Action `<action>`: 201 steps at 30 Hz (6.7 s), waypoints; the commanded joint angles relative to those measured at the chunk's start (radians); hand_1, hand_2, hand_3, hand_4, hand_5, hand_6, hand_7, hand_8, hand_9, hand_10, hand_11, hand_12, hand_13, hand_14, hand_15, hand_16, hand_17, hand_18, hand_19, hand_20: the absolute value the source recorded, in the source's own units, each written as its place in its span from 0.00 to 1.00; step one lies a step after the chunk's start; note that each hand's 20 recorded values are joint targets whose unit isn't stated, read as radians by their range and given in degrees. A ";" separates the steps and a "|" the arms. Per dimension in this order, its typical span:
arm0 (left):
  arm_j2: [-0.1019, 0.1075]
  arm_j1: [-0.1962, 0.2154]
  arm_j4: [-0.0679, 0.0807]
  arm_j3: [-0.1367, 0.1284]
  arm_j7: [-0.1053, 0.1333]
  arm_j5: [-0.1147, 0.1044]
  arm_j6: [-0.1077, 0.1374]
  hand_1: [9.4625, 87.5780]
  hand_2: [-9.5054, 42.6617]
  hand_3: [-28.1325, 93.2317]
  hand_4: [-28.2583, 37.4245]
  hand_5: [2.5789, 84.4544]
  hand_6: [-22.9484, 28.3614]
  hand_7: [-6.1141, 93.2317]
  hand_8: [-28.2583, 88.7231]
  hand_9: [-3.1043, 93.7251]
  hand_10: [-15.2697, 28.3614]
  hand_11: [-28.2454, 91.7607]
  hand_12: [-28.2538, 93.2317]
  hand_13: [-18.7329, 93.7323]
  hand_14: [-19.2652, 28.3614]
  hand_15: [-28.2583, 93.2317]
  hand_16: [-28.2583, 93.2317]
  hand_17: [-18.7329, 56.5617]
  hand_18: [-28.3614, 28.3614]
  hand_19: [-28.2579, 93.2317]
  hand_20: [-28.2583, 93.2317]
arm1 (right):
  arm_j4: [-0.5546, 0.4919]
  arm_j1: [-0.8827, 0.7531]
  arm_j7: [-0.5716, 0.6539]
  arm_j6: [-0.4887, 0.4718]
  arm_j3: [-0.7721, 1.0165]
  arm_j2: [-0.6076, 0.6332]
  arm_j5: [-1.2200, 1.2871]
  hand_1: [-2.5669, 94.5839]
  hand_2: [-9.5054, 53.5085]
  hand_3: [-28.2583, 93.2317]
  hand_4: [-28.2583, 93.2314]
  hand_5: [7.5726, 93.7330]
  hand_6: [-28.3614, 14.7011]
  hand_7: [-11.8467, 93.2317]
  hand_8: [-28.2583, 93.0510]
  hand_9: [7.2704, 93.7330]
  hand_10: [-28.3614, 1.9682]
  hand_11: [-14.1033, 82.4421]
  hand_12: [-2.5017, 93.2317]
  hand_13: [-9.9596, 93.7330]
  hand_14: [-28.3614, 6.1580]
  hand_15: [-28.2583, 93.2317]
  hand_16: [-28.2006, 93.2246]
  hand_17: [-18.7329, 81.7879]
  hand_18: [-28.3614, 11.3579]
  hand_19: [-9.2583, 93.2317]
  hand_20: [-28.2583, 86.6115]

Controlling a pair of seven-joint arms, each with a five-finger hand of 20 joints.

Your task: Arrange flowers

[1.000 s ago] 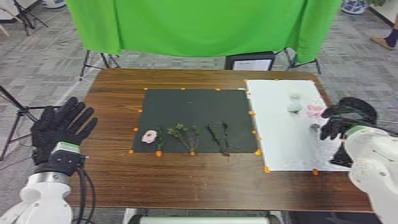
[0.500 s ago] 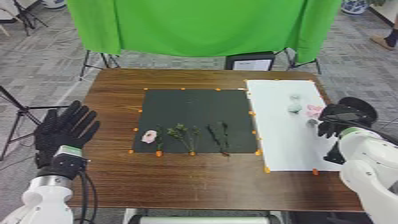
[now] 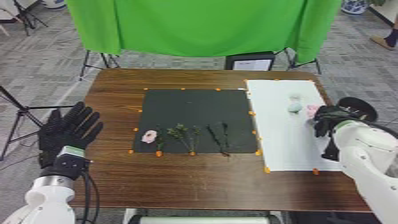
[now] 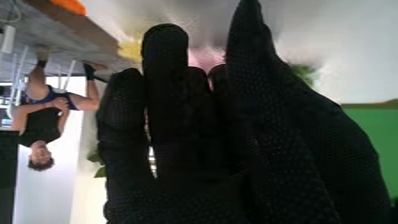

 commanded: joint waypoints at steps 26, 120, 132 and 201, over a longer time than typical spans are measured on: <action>-0.016 0.033 -0.007 -0.006 -0.004 -0.004 -0.001 0.19 0.48 0.84 0.00 0.55 0.66 0.18 0.18 0.45 0.73 0.41 0.34 0.42 0.76 0.54 0.17 0.17 0.79 0.55 0.32 | -0.054 -0.067 -0.124 0.318 -0.032 0.004 -0.042 0.63 0.06 0.74 0.00 0.81 0.74 0.39 0.24 0.89 0.72 0.21 0.36 0.79 0.61 0.64 0.49 0.54 0.21 0.86 0.62; 0.042 -0.066 0.008 0.070 -0.030 0.014 0.015 0.19 0.48 0.83 0.00 0.56 0.66 0.18 0.18 0.45 0.73 0.40 0.33 0.42 0.76 0.54 0.17 0.17 0.79 0.55 0.32 | 0.494 0.592 -0.487 0.131 -0.730 -0.728 -0.410 0.65 0.00 0.77 0.00 0.69 0.72 0.42 0.19 0.84 0.71 0.20 0.38 0.78 0.70 0.62 0.59 0.56 0.22 0.88 0.62; 0.039 -0.056 0.003 0.062 -0.028 0.019 0.017 0.21 0.47 0.83 0.00 0.58 0.61 0.19 0.18 0.46 0.71 0.41 0.33 0.42 0.76 0.54 0.17 0.17 0.79 0.55 0.32 | 0.488 0.591 -0.485 0.059 -0.713 -0.727 -0.420 0.65 0.00 0.78 0.00 0.62 0.72 0.38 0.17 0.67 0.63 0.31 0.22 0.76 0.71 0.62 0.58 0.55 0.22 0.87 0.62; 0.004 0.057 -0.040 -0.040 0.059 -0.006 0.025 0.19 0.45 0.84 0.00 0.52 0.65 0.19 0.18 0.43 0.71 0.41 0.34 0.40 0.76 0.54 0.18 0.16 0.78 0.54 0.32 | -0.070 0.016 0.167 -0.166 0.076 -0.015 0.110 0.42 0.00 0.85 0.00 0.35 0.31 0.14 0.16 0.35 0.22 0.21 0.13 0.67 0.42 0.71 0.40 0.50 0.12 0.86 0.57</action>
